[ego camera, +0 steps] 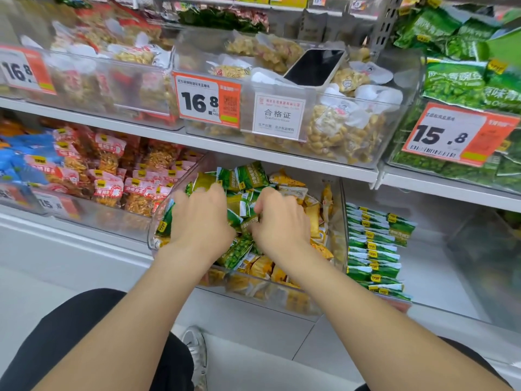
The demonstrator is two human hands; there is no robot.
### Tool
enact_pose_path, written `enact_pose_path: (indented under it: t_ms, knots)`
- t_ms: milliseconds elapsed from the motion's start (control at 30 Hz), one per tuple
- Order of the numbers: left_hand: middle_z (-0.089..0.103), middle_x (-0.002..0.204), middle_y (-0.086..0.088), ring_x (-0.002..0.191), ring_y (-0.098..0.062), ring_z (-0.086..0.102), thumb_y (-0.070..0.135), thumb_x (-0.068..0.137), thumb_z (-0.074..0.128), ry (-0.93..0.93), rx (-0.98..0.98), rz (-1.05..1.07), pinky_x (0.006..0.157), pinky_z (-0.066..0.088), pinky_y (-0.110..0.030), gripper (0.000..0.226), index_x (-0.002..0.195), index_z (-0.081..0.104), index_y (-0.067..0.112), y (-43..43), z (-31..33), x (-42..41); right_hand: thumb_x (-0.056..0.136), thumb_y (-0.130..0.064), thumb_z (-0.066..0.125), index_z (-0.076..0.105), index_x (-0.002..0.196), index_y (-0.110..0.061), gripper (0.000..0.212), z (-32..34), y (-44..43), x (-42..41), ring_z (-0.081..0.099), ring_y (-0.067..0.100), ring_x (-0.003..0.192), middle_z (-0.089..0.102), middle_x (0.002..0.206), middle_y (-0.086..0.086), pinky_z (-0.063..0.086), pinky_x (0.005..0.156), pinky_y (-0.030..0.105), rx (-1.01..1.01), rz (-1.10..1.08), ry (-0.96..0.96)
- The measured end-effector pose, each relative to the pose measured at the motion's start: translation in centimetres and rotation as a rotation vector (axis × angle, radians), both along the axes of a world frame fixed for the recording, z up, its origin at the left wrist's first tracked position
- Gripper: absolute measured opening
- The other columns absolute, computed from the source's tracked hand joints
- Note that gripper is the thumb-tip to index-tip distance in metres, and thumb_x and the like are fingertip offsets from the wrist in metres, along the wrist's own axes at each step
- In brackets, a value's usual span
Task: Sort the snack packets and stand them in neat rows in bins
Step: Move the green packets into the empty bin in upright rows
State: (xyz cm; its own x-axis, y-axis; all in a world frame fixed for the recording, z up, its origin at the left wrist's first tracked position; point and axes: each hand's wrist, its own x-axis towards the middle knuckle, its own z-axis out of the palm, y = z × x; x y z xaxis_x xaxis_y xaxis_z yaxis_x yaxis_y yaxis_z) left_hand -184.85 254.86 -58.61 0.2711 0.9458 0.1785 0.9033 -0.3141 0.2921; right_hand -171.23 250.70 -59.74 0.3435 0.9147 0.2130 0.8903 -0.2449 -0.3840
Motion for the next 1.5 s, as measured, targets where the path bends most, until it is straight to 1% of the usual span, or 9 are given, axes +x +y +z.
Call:
enact_pose_path:
  t_ms: [233,400,533,633,800,933,1200,1333,1500]
  knots:
    - [0.043,0.119,-0.006,0.111,-0.034,0.055,0.041,0.066,0.099,-0.183,-0.087,-0.057,0.085,0.043,-0.038,0.085,0.133,0.057,0.008,-0.9,1.1,0.4,0.095,-0.028,0.076,0.043,0.138,-0.024,0.054,2.4,-2.7,4.4,0.057,0.017,0.095,0.063,0.098,0.002,0.044,0.079,0.036,0.069,0.032,0.324]
    - [0.061,0.087,0.002,0.087,-0.027,0.062,0.053,0.082,0.084,-0.301,0.015,-0.094,0.066,0.046,-0.040,0.047,0.093,0.057,0.016,-1.6,1.0,1.2,0.097,-0.022,0.073,0.072,0.115,-0.025,0.017,2.6,-4.8,5.6,0.072,0.037,0.099,0.070,0.109,0.020,0.061,0.090,0.056,0.121,0.098,0.751]
    - [0.076,0.097,-0.014,0.086,-0.024,0.076,0.038,0.104,0.063,-0.918,-0.470,-0.174,0.069,0.066,-0.044,0.026,0.102,0.070,0.013,-2.8,1.6,2.7,0.096,-0.009,0.073,0.071,0.120,-0.010,0.025,3.6,-6.8,6.2,0.075,0.034,0.108,0.077,0.118,0.015,0.056,0.096,0.049,0.066,0.241,1.286]
    - [0.080,0.105,-0.010,0.100,-0.025,0.076,0.032,0.112,0.047,-1.176,-0.808,-0.251,0.089,0.064,-0.046,0.034,0.112,0.075,0.013,-4.2,2.5,4.1,0.090,-0.013,0.080,0.073,0.121,-0.014,0.031,3.7,-7.9,6.9,0.076,0.025,0.105,0.080,0.112,0.009,0.058,0.090,0.039,0.102,0.261,1.177]
    - [0.077,0.118,-0.016,0.118,-0.034,0.070,0.038,0.109,0.052,-1.219,-0.858,-0.451,0.106,0.056,-0.048,0.041,0.122,0.073,0.004,-5.3,2.5,5.1,0.077,-0.011,0.092,0.075,0.105,-0.013,0.033,4.1,-9.4,8.8,0.080,0.025,0.080,0.080,0.098,0.006,0.064,0.072,0.034,0.215,0.147,0.904]
    - [0.080,0.101,0.013,0.102,0.001,0.073,0.025,0.095,0.075,-1.066,-0.668,-0.569,0.090,0.058,-0.020,0.015,0.110,0.074,0.022,-6.2,2.3,5.7,0.069,-0.031,0.098,0.070,0.116,-0.034,0.055,3.6,-9.9,11.1,0.077,0.024,0.073,0.071,0.115,0.000,0.064,0.078,0.040,0.233,0.053,0.717]
    - [0.075,0.119,0.002,0.118,-0.015,0.070,0.019,0.069,0.100,-0.865,-0.531,-0.592,0.099,0.059,-0.036,0.088,0.142,0.058,0.041,-6.3,0.3,8.0,0.077,-0.029,0.093,0.073,0.126,-0.036,0.053,3.3,-12.0,14.7,0.068,-0.001,0.073,0.076,0.117,-0.017,0.054,0.071,0.021,0.093,0.327,0.513]
    - [0.078,0.109,0.007,0.102,-0.010,0.076,0.002,0.074,0.093,-0.872,-0.477,-0.628,0.090,0.062,-0.032,0.070,0.132,0.063,0.024,-7.1,0.1,10.5,0.087,-0.022,0.087,0.072,0.123,-0.026,0.039,3.4,-13.0,16.7,0.074,0.015,0.106,0.078,0.116,-0.008,0.061,0.091,0.044,0.042,0.353,0.547]
    - [0.055,0.125,0.011,0.113,-0.002,0.062,0.033,0.085,0.086,-0.657,-0.180,-0.665,0.096,0.056,-0.024,0.053,0.132,0.061,0.032,-7.5,-0.9,13.8,0.094,-0.011,0.079,0.071,0.118,-0.018,0.027,3.7,-14.0,20.3,0.076,0.021,0.095,0.079,0.110,0.002,0.062,0.082,0.039,0.046,0.241,0.651]
